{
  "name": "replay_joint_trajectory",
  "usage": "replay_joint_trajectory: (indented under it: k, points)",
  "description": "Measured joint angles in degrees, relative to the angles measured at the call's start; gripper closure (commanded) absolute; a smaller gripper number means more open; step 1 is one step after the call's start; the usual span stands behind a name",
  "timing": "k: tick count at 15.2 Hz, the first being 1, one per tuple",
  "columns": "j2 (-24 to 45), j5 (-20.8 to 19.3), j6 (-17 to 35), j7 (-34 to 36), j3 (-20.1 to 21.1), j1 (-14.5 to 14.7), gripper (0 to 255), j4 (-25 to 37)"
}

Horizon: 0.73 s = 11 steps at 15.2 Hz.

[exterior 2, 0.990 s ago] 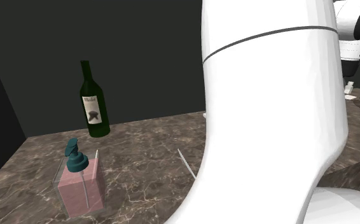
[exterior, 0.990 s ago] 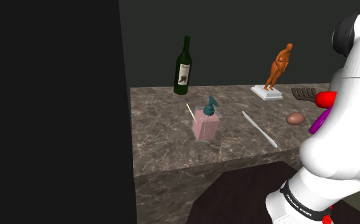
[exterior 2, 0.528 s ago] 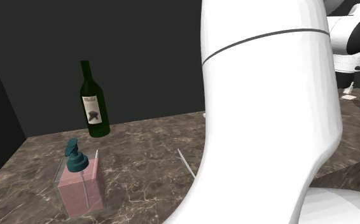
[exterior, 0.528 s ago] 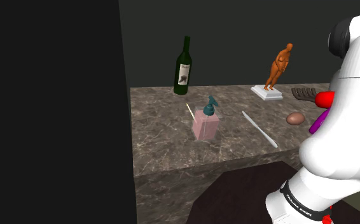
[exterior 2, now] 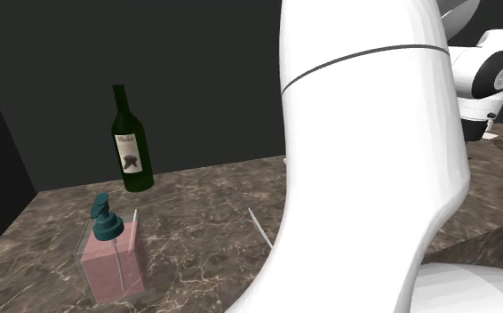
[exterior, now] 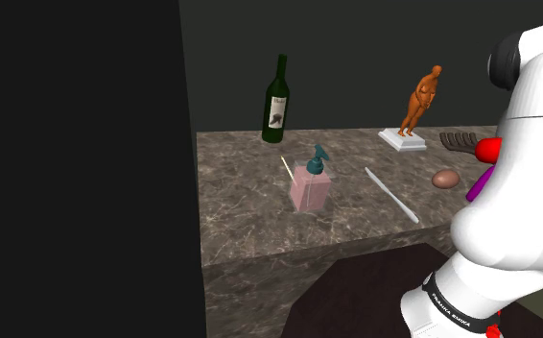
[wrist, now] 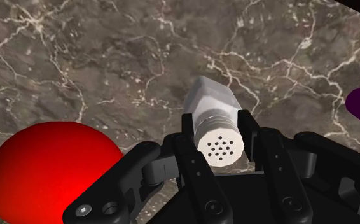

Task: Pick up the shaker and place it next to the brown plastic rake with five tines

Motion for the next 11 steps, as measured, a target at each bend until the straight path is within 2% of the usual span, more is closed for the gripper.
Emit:
replay_joint_trajectory:
  k: [8, 9, 11]
  points:
    - [0.9, 1.0, 1.2, -0.7, 0.9, -0.6, 255, -0.6]
    - [0.9, 1.0, 1.2, -0.7, 0.9, -0.6, 0, -0.6]
    - [0.9, 1.0, 1.2, -0.7, 0.9, -0.6, 0, -0.6]
